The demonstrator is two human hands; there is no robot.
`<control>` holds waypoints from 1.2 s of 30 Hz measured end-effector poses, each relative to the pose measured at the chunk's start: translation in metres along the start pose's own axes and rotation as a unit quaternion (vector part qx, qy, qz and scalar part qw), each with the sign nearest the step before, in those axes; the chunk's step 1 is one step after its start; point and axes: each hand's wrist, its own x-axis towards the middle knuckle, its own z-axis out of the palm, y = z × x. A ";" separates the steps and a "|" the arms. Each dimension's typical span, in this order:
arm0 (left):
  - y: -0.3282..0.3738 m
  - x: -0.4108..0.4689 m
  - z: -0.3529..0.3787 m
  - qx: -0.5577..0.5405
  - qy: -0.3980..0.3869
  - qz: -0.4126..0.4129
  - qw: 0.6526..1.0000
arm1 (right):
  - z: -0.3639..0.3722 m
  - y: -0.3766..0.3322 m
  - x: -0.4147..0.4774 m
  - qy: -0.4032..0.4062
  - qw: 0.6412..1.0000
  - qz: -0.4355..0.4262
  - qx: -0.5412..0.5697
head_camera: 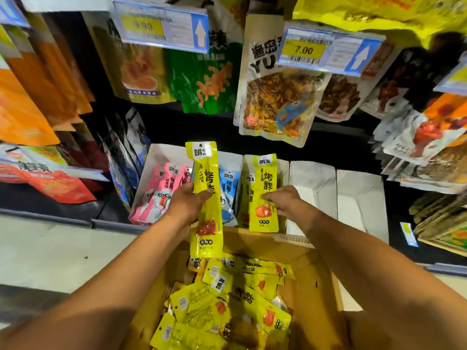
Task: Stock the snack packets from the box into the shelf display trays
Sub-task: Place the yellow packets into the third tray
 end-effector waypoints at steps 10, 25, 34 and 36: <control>-0.005 0.016 -0.007 -0.025 0.010 0.012 1.000 | 0.056 0.020 0.072 -0.005 0.997 0.018 -0.078; -0.003 0.013 -0.011 -0.058 0.015 -0.002 0.998 | 0.077 0.046 0.076 0.029 0.921 -0.144 -0.361; -0.004 0.012 -0.013 -0.050 0.014 0.000 0.999 | 0.069 0.053 0.082 0.031 0.825 -0.228 -0.517; -0.003 0.013 -0.013 -0.052 0.015 -0.001 0.999 | 0.068 0.052 0.080 0.035 0.826 -0.232 -0.513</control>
